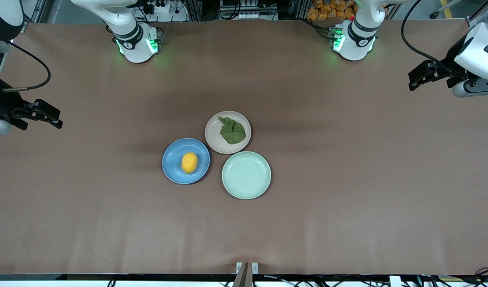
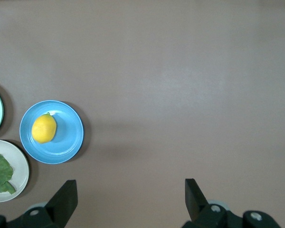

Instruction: Pick lemon and lettuce from blue and beige plates

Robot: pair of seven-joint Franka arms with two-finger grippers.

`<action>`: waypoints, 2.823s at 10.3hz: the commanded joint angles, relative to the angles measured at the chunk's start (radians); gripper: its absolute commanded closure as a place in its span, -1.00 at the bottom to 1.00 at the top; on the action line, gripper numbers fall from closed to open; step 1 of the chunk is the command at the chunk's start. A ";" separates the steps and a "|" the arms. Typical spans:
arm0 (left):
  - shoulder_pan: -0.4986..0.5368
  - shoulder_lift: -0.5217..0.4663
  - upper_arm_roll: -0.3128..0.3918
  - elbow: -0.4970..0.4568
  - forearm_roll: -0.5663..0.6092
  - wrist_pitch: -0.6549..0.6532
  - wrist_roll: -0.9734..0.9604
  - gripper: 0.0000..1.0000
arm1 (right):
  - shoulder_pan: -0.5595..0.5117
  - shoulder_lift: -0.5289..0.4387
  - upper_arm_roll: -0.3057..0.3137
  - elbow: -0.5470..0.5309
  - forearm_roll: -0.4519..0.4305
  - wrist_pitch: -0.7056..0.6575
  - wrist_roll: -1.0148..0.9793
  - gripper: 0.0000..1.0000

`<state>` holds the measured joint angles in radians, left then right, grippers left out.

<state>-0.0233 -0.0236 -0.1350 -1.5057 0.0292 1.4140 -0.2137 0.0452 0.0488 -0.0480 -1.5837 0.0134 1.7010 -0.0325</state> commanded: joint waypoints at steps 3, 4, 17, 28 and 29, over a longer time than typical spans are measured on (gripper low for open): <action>0.013 0.026 -0.009 -0.010 -0.134 0.020 0.016 -1.00 | 0.007 -0.001 -0.001 -0.002 -0.006 -0.008 0.000 -1.00; 0.010 0.042 -0.029 -0.016 -0.171 0.040 -0.002 -1.00 | 0.007 -0.001 -0.001 -0.002 -0.006 -0.008 0.002 -1.00; -0.328 0.425 -0.156 -0.079 -0.295 0.554 -0.700 -1.00 | 0.116 0.173 0.125 -0.202 0.014 0.294 0.055 -1.00; -0.527 0.717 -0.156 -0.077 -0.321 0.930 -1.056 -1.00 | 0.318 0.528 0.125 -0.180 0.028 0.663 0.379 -1.00; -0.550 0.743 -0.156 -0.077 -0.318 0.931 -1.078 -1.00 | 0.324 0.543 0.125 -0.179 0.026 0.680 0.379 -1.00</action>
<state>-0.5439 0.6890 -0.2972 -1.5986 -0.2858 2.3375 -1.2510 0.3621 0.5664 0.0792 -1.7890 0.0293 2.3714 0.3308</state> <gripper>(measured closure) 0.000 0.000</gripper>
